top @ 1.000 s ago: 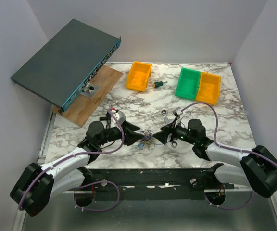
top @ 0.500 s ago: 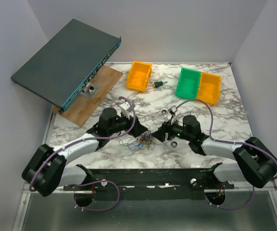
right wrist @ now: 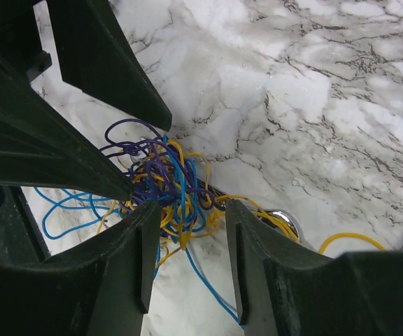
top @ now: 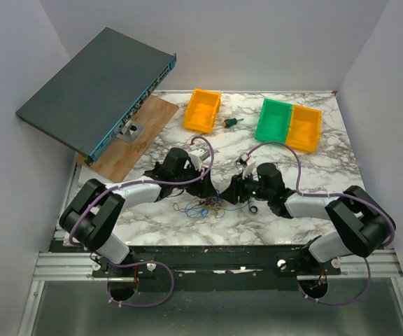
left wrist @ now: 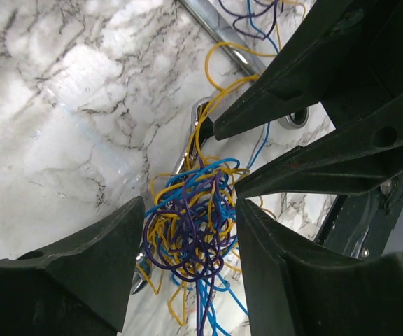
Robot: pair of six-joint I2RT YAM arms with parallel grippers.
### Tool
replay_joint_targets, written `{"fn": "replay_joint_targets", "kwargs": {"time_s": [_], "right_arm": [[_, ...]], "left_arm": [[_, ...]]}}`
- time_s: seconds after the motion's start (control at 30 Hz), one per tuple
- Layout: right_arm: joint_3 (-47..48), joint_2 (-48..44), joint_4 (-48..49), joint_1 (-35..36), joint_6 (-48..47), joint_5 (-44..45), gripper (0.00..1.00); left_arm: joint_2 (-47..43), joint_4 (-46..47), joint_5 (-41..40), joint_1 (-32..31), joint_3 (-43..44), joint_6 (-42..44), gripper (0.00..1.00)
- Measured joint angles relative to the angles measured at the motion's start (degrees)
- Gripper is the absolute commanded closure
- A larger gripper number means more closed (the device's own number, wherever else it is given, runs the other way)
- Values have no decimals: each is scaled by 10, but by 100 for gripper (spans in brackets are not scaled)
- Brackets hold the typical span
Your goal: Untangle the cables
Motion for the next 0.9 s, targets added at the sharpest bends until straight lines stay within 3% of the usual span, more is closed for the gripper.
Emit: {"fn": "replay_joint_targets", "kwargs": {"time_s": [0.1, 0.2, 0.23, 0.47, 0.7, 0.9], "right_arm": [[2, 3, -4, 2, 0, -4, 47], [1, -2, -4, 2, 1, -4, 38], [-2, -9, -3, 2, 2, -3, 35], [-14, -46, 3, 2, 2, -9, 32], [-18, -40, 33, 5, 6, -58, 32], [-18, -39, 47, 17, 6, -77, 32]], "left_arm": [[18, -22, 14, 0, 13, 2, 60], [41, -40, 24, 0, 29, 4, 94], [47, -45, 28, 0, 34, 4, 100], [42, -32, 52, 5, 24, 2, 100], [-14, 82, 94, 48, -54, -49, 100], [-16, 146, 121, 53, -71, -78, 100]]}}
